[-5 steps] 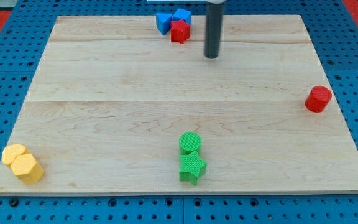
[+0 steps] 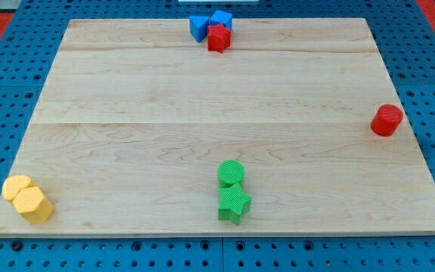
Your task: Move red circle towards the center
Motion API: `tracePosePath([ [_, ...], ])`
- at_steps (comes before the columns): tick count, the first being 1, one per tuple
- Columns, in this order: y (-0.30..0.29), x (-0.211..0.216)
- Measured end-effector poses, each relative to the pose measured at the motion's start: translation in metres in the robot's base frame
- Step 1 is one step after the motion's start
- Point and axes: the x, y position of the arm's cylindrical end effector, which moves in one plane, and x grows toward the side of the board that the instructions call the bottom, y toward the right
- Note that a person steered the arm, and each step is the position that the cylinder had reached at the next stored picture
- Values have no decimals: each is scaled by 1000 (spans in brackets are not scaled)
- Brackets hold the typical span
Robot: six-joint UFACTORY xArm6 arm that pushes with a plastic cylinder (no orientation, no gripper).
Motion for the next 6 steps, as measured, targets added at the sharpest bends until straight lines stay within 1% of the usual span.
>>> tracePosePath([
  [1, -16, 2],
  [2, -76, -2],
  [3, -151, -6],
  [4, -222, -21],
  [5, -250, -25],
  [6, -232, -5],
])
